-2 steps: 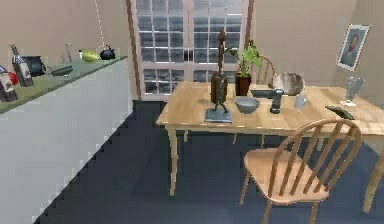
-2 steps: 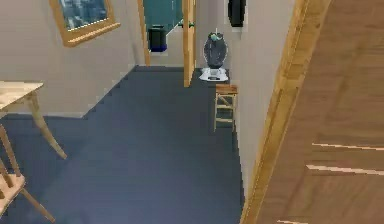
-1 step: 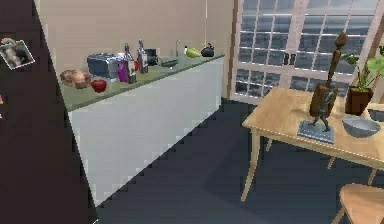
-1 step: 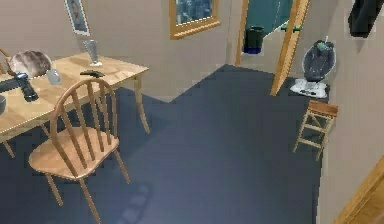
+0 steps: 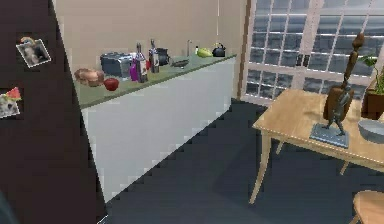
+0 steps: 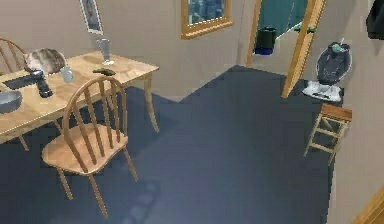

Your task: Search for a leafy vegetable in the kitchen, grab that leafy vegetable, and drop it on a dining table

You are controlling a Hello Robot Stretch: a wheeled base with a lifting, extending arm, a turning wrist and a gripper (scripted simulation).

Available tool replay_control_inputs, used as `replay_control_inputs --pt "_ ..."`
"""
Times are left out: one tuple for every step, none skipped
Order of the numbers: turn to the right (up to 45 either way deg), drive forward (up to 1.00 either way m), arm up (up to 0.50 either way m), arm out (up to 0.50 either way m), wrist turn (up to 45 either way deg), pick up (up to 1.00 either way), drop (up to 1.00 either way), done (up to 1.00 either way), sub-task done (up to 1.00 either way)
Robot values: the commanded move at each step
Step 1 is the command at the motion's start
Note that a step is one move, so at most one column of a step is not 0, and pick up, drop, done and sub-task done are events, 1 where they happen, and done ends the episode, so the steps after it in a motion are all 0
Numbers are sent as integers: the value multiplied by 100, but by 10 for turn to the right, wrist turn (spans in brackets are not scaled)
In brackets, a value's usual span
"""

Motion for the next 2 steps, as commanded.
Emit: replay_control_inputs --pt "0 100 0 0 0 0 0 0 0" --pt "0 40 0 0 0 0 0 0 0"
